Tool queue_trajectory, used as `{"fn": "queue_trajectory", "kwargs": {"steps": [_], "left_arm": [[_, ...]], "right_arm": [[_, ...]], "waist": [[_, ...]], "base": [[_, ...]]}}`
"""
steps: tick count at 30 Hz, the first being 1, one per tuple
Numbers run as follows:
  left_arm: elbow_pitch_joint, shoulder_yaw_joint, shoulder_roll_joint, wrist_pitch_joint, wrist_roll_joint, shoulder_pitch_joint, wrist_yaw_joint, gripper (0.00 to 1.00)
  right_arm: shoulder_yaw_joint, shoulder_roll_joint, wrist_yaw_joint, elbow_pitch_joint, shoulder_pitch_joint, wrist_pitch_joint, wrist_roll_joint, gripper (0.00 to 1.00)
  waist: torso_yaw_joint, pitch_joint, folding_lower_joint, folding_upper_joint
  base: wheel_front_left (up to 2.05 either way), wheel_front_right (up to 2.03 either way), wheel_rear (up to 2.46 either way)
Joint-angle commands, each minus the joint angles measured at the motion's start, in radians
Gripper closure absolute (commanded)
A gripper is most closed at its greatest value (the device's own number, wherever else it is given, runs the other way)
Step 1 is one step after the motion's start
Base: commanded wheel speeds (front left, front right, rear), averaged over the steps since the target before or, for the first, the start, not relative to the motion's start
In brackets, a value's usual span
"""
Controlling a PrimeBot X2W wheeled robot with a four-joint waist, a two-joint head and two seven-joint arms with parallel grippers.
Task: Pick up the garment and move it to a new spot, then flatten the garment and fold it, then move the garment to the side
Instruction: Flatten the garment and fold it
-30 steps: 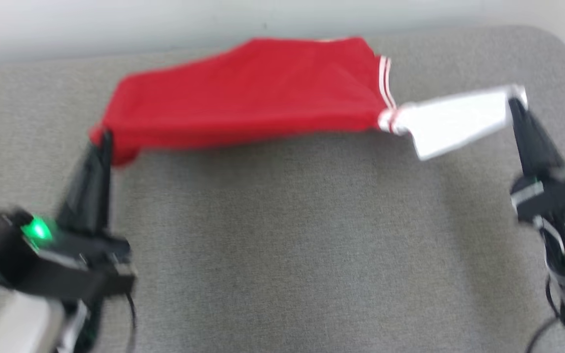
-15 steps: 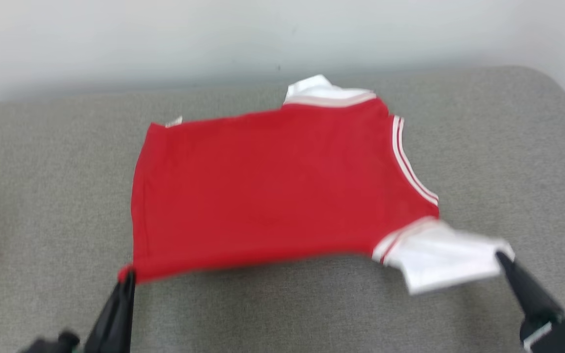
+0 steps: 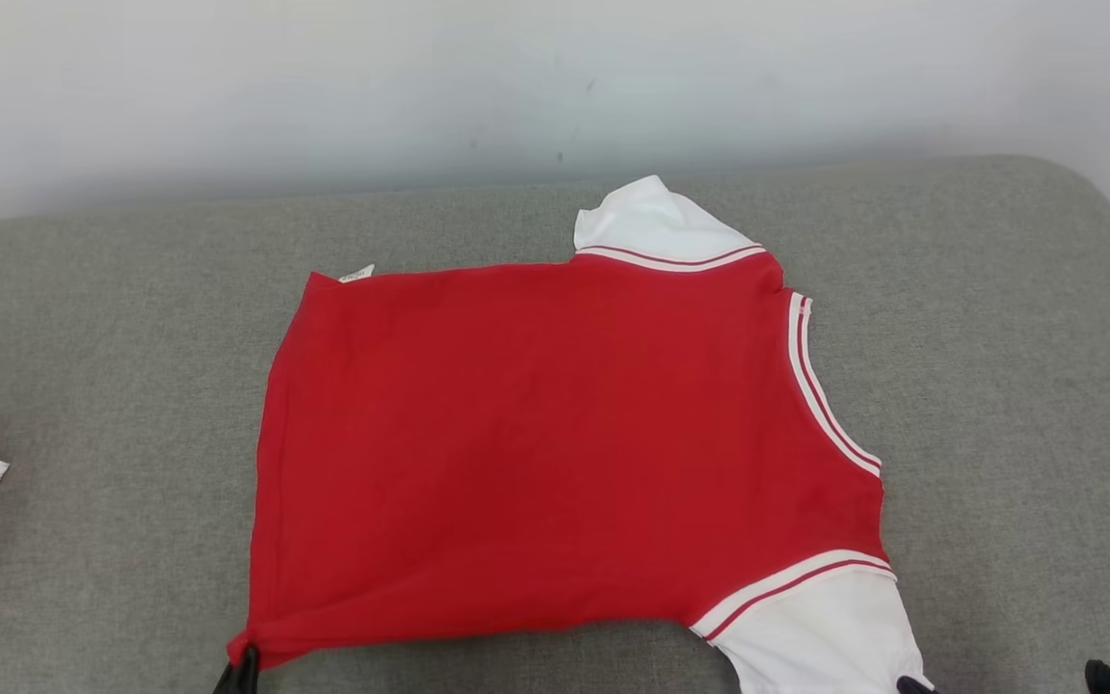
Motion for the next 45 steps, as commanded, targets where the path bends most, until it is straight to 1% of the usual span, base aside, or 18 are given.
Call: {"fn": "queue_trajectory", "kwargs": {"steps": [1, 4, 10, 14, 17, 21, 24, 29, 32, 33, 35, 41, 45], "left_arm": [[0.014, 0.007, -0.002, -0.004, 0.003, 0.015, -0.007, 1.00], [0.037, 0.015, -0.005, -0.004, 0.012, 0.007, -0.016, 1.00], [0.034, 0.031, -0.022, -0.004, 0.033, -0.046, -0.038, 1.00], [0.041, 0.039, -0.017, -0.004, 0.051, -0.088, -0.058, 1.00], [0.058, 0.046, -0.015, -0.004, 0.060, -0.123, -0.072, 1.00], [0.098, 0.051, -0.012, -0.004, 0.066, -0.169, -0.090, 1.00], [0.120, 0.053, -0.010, -0.004, 0.068, -0.187, -0.098, 1.00], [0.170, 0.047, -0.010, -0.004, 0.077, -0.237, -0.117, 1.00], [0.215, 0.039, -0.006, -0.004, 0.080, -0.278, -0.138, 1.00], [0.242, 0.034, -0.010, -0.004, 0.081, -0.307, -0.150, 1.00], [0.274, 0.025, -0.006, -0.004, 0.088, -0.337, -0.158, 1.00], [0.360, 0.010, -0.001, -0.004, 0.101, -0.423, -0.184, 1.00], [0.401, 0.008, 0.001, -0.004, 0.108, -0.464, -0.192, 1.00]], "right_arm": [[-0.016, 0.008, 0.000, -0.005, 0.007, 0.021, -0.017, 1.00], [-0.038, 0.034, 0.000, -0.012, -0.006, 0.036, -0.051, 1.00], [-0.054, 0.083, 0.000, -0.027, -0.073, 0.004, -0.110, 1.00], [-0.043, 0.105, 0.000, -0.008, -0.164, -0.059, -0.166, 1.00], [-0.028, 0.118, 0.000, 0.042, -0.243, -0.115, -0.212, 1.00], [0.009, 0.126, 0.000, 0.140, -0.351, -0.174, -0.247, 1.00], [0.031, 0.109, 0.000, 0.194, -0.410, -0.189, -0.264, 1.00], [0.082, 0.098, 0.000, 0.359, -0.560, -0.239, -0.289, 1.00], [0.118, 0.096, 0.000, 0.460, -0.645, -0.263, -0.291, 1.00], [0.144, 0.100, 0.000, 0.521, -0.694, -0.277, -0.290, 1.00], [0.171, 0.103, 0.000, 0.581, -0.740, -0.291, -0.287, 1.00], [0.230, 0.116, 0.000, 0.738, -0.850, -0.346, -0.260, 1.00], [0.271, 0.121, 0.000, 0.821, -0.908, -0.394, -0.267, 1.00]], "waist": [[0.000, 0.007, 0.0001, 0.0001], [-0.003, 0.018, 0.0001, 0.0001], [-0.006, 0.027, 0.0001, 0.0001], [-0.012, 0.033, 0.0001, 0.0001], [-0.015, 0.034, 0.0001, 0.0001], [-0.017, 0.031, 0.0001, 0.0001], [-0.020, 0.032, 0.0001, 0.0001], [-0.019, 0.041, 0.0001, 0.0001], [-0.014, 0.052, 0.0001, 0.0001], [-0.010, 0.064, 0.0001, 0.0001], [-0.007, 0.076, 0.0001, 0.0001], [-0.002, 0.108, 0.0001, 0.0001], [-0.008, 0.123, 0.0001, 0.0001]], "base": [[0.00, 0.00, 0.00], [0.00, 0.00, 0.00], [0.00, 0.00, 0.00], [0.00, 0.00, 0.00], [0.00, 0.00, 0.00], [0.00, 0.00, 0.00], [0.00, 0.00, 0.00], [0.00, 0.00, 0.00], [0.00, 0.00, 0.00], [0.00, 0.00, 0.00], [0.00, 0.00, 0.00], [0.00, 0.00, 0.00], [0.00, 0.00, 0.00]]}}
